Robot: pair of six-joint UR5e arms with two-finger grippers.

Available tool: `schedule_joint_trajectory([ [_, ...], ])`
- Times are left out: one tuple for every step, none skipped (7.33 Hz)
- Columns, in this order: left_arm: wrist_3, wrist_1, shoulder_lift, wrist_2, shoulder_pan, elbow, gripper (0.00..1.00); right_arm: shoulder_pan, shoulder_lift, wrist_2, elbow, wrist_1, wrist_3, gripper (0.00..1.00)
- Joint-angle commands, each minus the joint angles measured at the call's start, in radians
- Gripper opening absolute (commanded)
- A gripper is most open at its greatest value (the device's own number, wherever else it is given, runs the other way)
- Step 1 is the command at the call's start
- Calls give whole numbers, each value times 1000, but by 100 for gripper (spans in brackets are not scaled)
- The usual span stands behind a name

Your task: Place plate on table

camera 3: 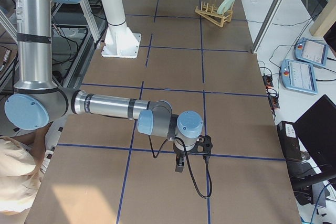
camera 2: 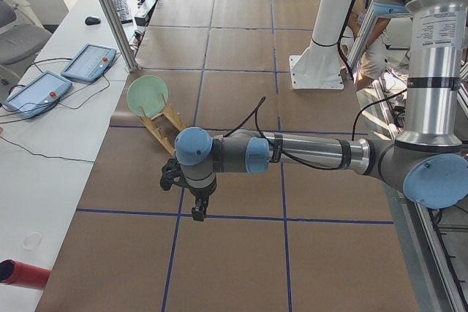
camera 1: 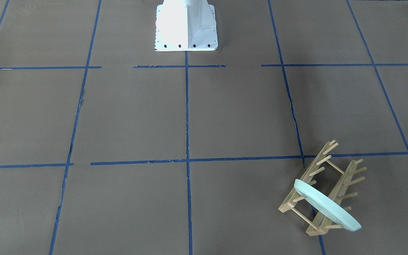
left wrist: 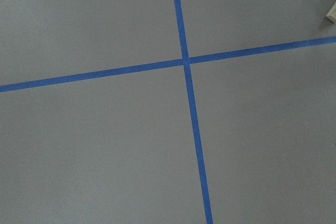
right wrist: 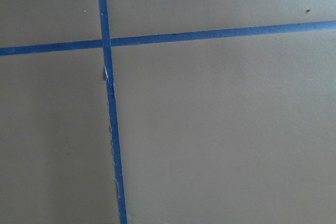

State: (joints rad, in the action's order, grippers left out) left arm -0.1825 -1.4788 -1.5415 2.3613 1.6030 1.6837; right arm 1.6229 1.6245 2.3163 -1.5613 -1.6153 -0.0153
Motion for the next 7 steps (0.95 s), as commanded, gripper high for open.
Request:
schedule_joint_trajectory([
  [0, 0, -3, -2, 0, 1, 100, 0, 0, 0, 1, 0, 0, 100],
  [0, 0, -8, -1, 2, 5, 100, 0, 0, 0, 0, 0, 0, 100],
  [0, 0, -8, -1, 0, 22, 100, 0, 0, 0, 1, 0, 0, 100],
  [5, -2, -32, 4, 0, 28, 100, 0, 0, 0, 0, 0, 0, 100],
  [0, -9, -81, 6, -2, 27, 100, 0, 0, 0, 1, 0, 0, 100],
  [0, -90, -186, 4, -2, -22, 100, 0, 0, 0, 0, 0, 0, 100],
  [5, -186, -213, 6, -5, -63, 100, 0, 0, 0, 1, 0, 0, 100],
])
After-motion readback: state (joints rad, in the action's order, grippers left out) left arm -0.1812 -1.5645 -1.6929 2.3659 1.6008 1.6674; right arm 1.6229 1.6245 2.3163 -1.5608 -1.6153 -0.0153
